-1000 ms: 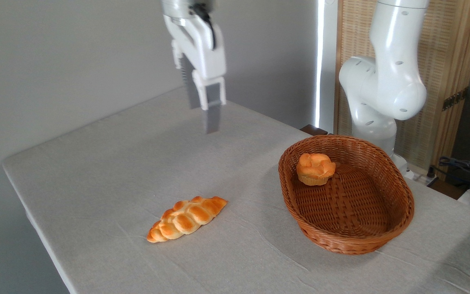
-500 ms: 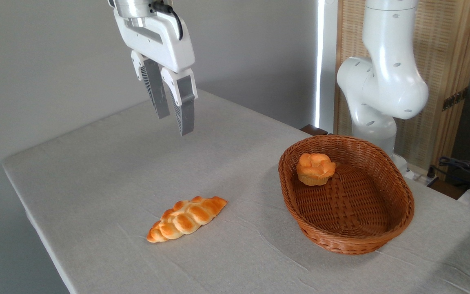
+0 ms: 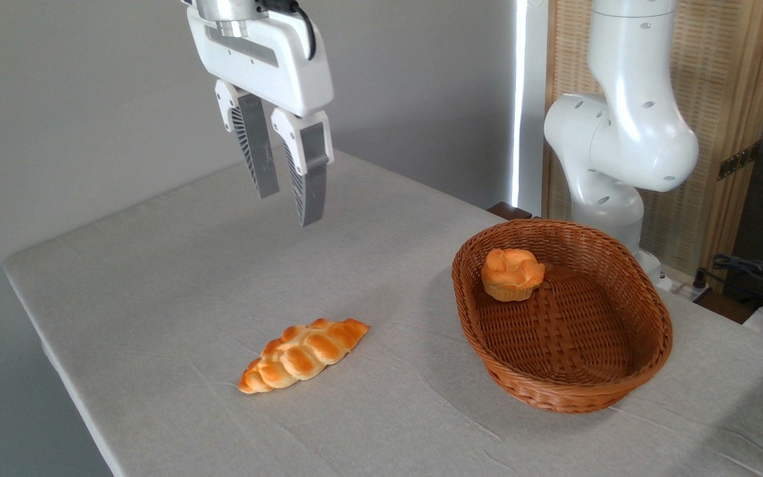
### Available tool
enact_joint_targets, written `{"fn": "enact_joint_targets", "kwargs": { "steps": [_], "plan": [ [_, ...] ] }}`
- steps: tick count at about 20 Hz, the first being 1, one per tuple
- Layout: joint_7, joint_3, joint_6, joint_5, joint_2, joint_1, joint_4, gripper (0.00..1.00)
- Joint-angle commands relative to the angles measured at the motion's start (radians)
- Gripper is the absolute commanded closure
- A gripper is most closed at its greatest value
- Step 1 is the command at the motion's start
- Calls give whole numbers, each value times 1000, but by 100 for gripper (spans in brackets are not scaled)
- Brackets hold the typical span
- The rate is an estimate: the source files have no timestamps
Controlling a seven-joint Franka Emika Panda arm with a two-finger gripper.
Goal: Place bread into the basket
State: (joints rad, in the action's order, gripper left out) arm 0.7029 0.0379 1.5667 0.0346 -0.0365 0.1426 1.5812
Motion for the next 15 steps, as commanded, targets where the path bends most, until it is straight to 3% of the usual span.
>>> {"fn": "enact_joint_targets", "kwargs": {
  "steps": [1,5,15],
  "plan": [
    [7,-47,-14,-6,10,-11,-15,0],
    [9,-73,-11,-6,10,-31,-9,0],
    [10,-62,-14,-6,10,-32,-9,0]
  ]
}}
